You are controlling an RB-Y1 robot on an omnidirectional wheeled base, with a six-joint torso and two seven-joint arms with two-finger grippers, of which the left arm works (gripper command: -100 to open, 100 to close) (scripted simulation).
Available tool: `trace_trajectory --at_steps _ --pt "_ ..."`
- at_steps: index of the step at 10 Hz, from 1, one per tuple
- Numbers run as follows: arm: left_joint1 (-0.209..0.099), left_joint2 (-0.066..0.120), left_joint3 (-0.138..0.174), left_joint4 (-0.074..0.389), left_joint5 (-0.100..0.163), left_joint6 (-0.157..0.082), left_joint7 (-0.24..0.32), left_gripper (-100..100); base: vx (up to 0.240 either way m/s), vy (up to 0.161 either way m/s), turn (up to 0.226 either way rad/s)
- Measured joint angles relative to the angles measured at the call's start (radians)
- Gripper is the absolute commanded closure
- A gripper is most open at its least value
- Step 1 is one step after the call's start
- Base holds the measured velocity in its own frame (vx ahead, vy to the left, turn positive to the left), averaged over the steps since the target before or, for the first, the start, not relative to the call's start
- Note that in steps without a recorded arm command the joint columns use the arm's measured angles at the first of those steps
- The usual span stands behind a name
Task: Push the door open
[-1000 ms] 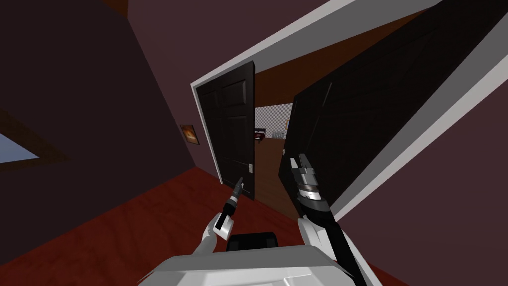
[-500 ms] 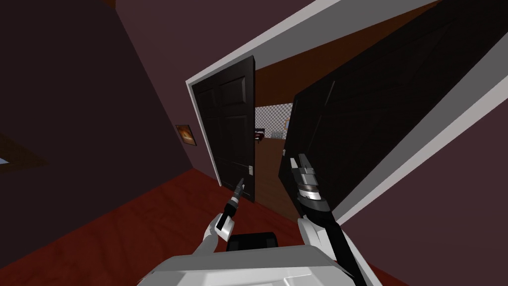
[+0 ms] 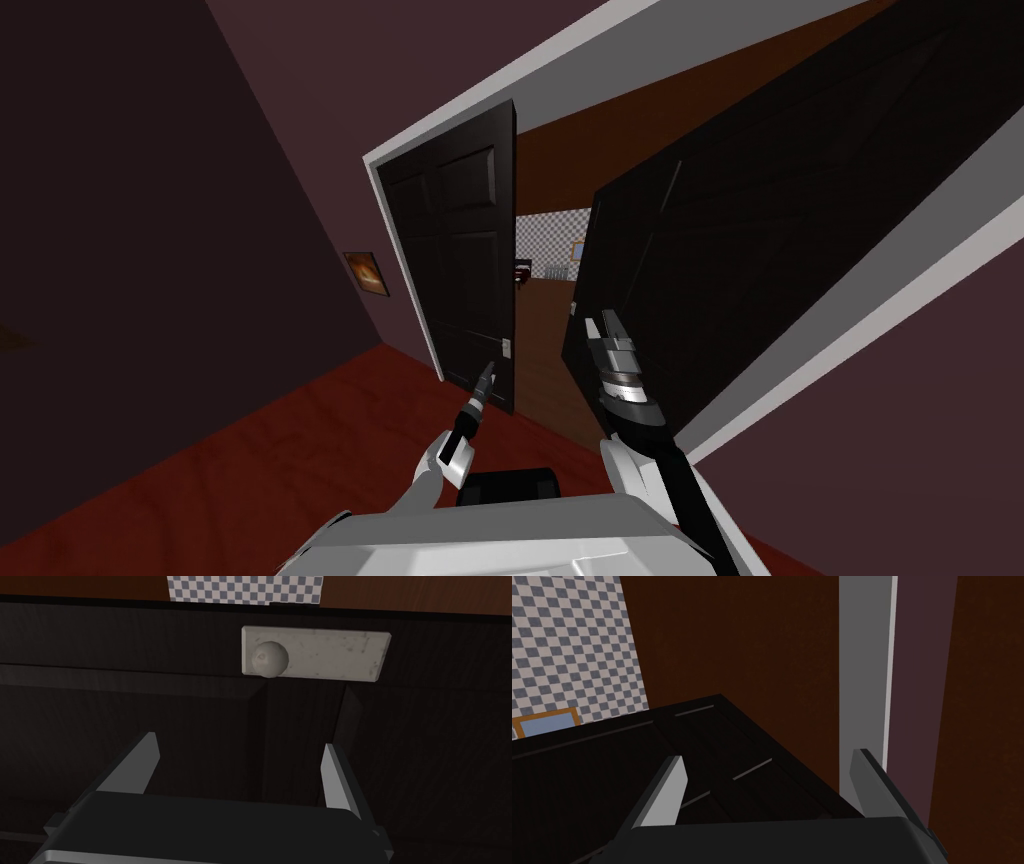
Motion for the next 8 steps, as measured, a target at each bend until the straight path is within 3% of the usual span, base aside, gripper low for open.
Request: trace_trajectory --at_steps 3,5,8 --pt "-0.013 -0.007 -0.004 0.031 -0.001 -0.009 0.002 -100 0.063 0.005 -0.027" --pt "-0.005 0.014 -0.002 0.015 0.000 0.002 0.002 -100 0.155 -0.059 -0.018" --pt "-0.019 0.018 0.008 0.047 0.004 -0.013 -0.003 -100 0.197 -0.078 -0.027"
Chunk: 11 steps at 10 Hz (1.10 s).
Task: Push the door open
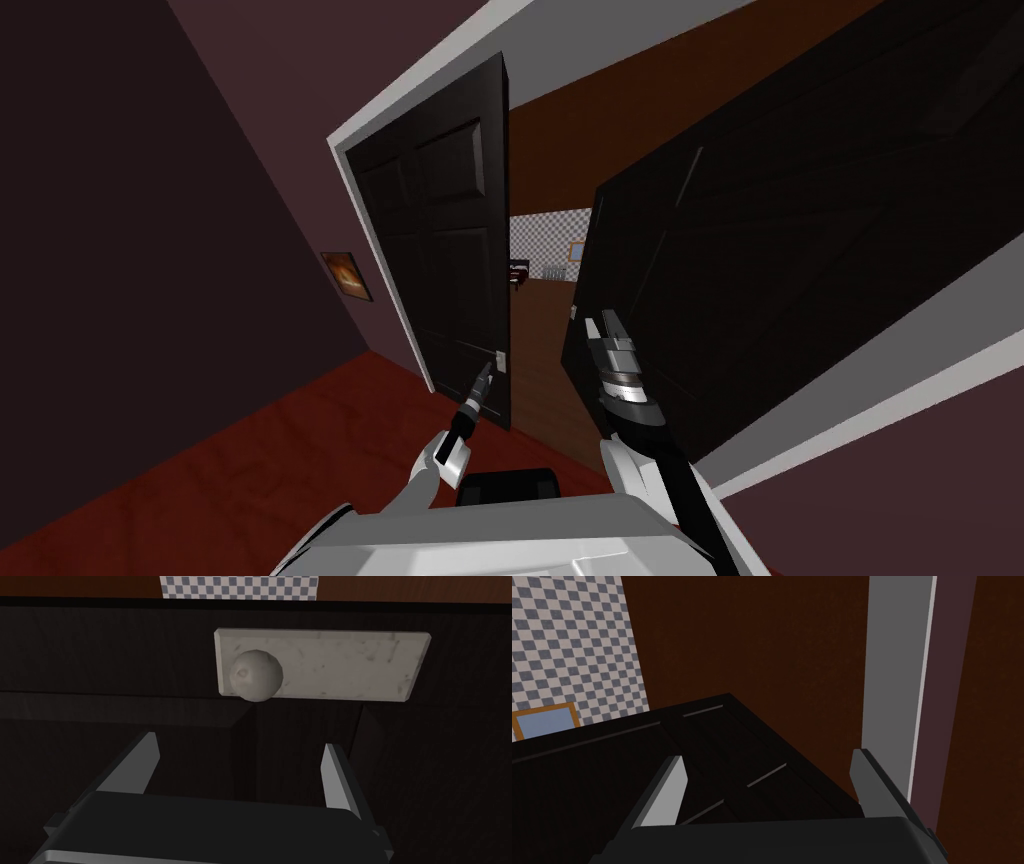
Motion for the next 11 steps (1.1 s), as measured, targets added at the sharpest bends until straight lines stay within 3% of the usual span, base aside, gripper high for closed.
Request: trace_trajectory --at_steps 4,5,11 --pt "0.007 -0.023 0.007 -0.014 0.002 0.011 -0.003 -100 0.151 -0.051 -0.017" --pt "0.008 -0.023 0.007 -0.016 0.002 0.013 -0.003 100 -0.010 0.000 -0.003" --pt "0.009 -0.022 0.007 -0.013 0.002 0.014 -0.003 100 0.004 -0.008 0.003"
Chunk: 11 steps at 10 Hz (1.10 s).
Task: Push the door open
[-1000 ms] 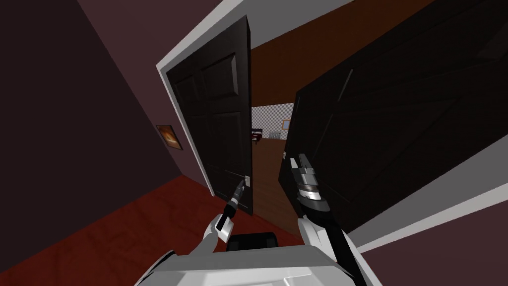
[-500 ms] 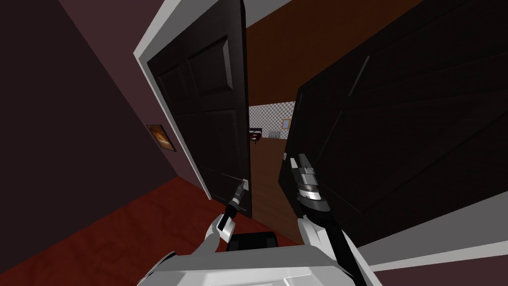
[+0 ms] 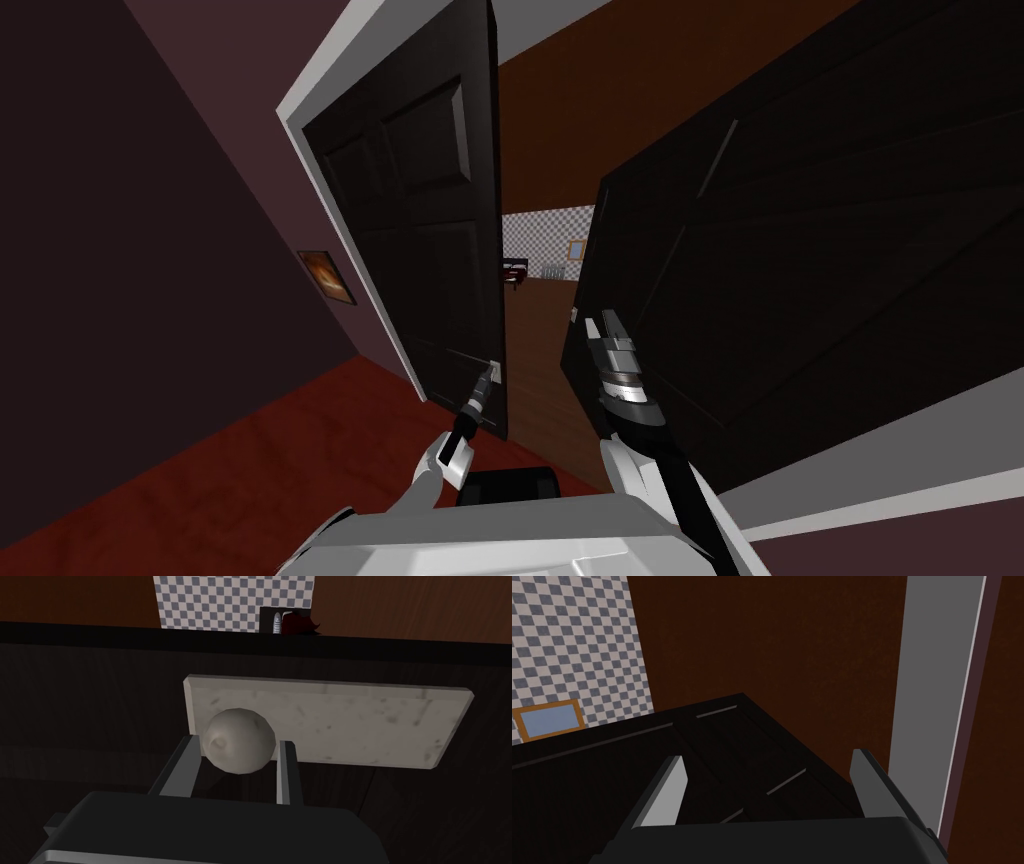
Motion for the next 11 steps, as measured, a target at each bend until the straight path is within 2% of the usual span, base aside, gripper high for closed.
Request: trace_trajectory --at_steps 1,3,4,5,6,7,8,11 --pt "0.021 0.008 0.000 -0.028 -0.001 0.014 -0.002 100 0.094 -0.062 0.035" --pt "0.018 0.014 0.008 -0.014 0.003 0.014 -0.008 100 0.164 -0.070 0.016" --pt "0.033 0.024 0.010 -0.041 0.003 0.026 -0.009 100 0.117 -0.060 0.046" --pt "0.011 0.020 0.019 -0.014 0.008 0.016 -0.014 100 0.163 -0.095 0.097" --pt "-0.036 0.024 0.041 0.070 0.020 -0.026 -0.019 100 0.146 -0.074 0.068" --pt "-0.010 0.033 0.048 0.033 0.021 -0.017 -0.026 -100 -0.040 -0.025 0.052" --pt "-0.006 0.037 0.047 0.023 0.022 -0.010 -0.026 -100 -0.129 -0.012 0.014" --pt "-0.010 0.037 0.045 0.027 0.023 -0.016 -0.020 -100 -0.184 0.016 0.028"
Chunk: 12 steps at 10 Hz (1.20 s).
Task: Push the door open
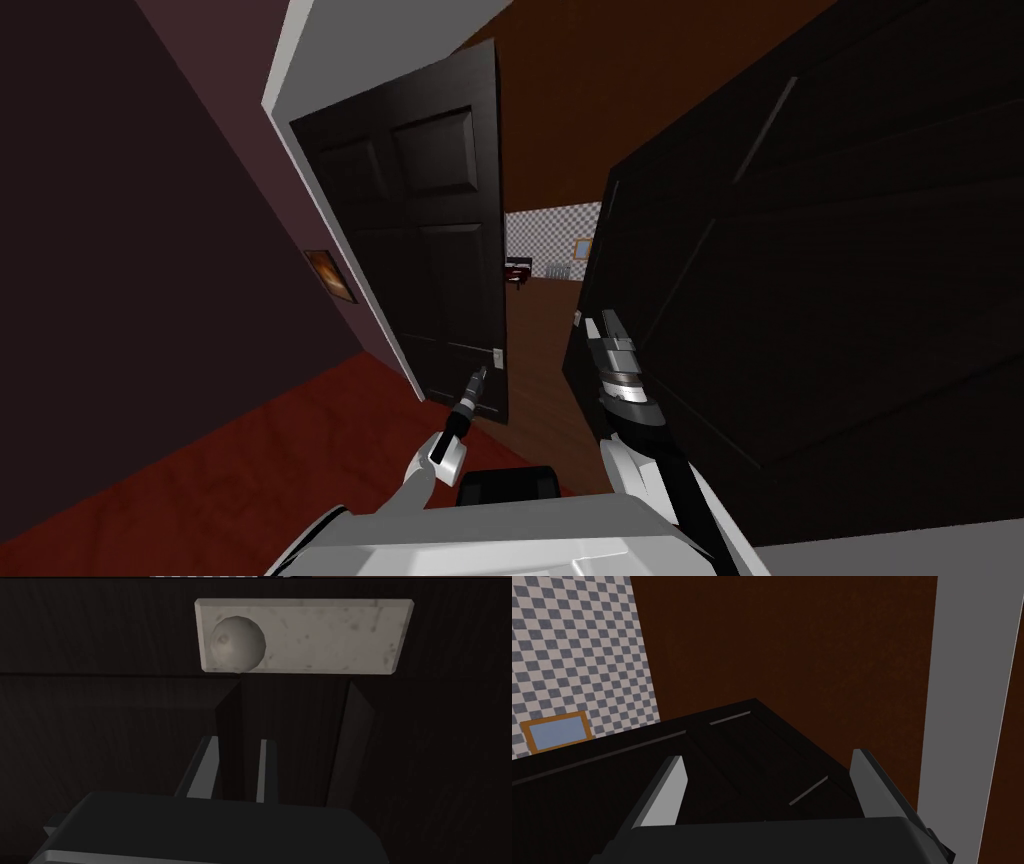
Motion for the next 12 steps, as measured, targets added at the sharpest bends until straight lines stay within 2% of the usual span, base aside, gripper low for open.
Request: trace_trajectory --at_steps 2,3,4,5,6,7,8,9,12 --pt "0.002 -0.006 -0.002 -0.009 0.001 0.005 0.003 -100 -0.225 0.003 0.027" --pt "-0.004 -0.011 -0.001 0.001 0.002 0.000 0.006 -100 -0.207 -0.045 0.034" --pt "-0.019 -0.024 0.001 0.033 0.005 -0.017 0.007 -100 -0.129 -0.012 0.014" --pt "-0.007 -0.025 -0.002 0.009 0.004 -0.010 0.008 -100 -0.046 0.002 -0.002" --pt "-0.005 -0.025 -0.002 0.004 0.004 -0.006 0.008 -100 0.096 -0.045 -0.035" --pt "-0.008 -0.020 0.000 0.014 0.005 -0.012 0.007 -100 0.162 -0.060 -0.019" --pt "0.002 -0.013 0.000 -0.001 0.004 -0.010 0.006 -100 0.201 -0.040 -0.014" --pt "-0.003 -0.011 0.002 0.010 0.006 -0.014 0.004 -100 0.200 -0.049 -0.023" --pt "0.000 -0.004 0.007 0.005 0.008 -0.018 0.000 -100 0.213 -0.045 -0.028"
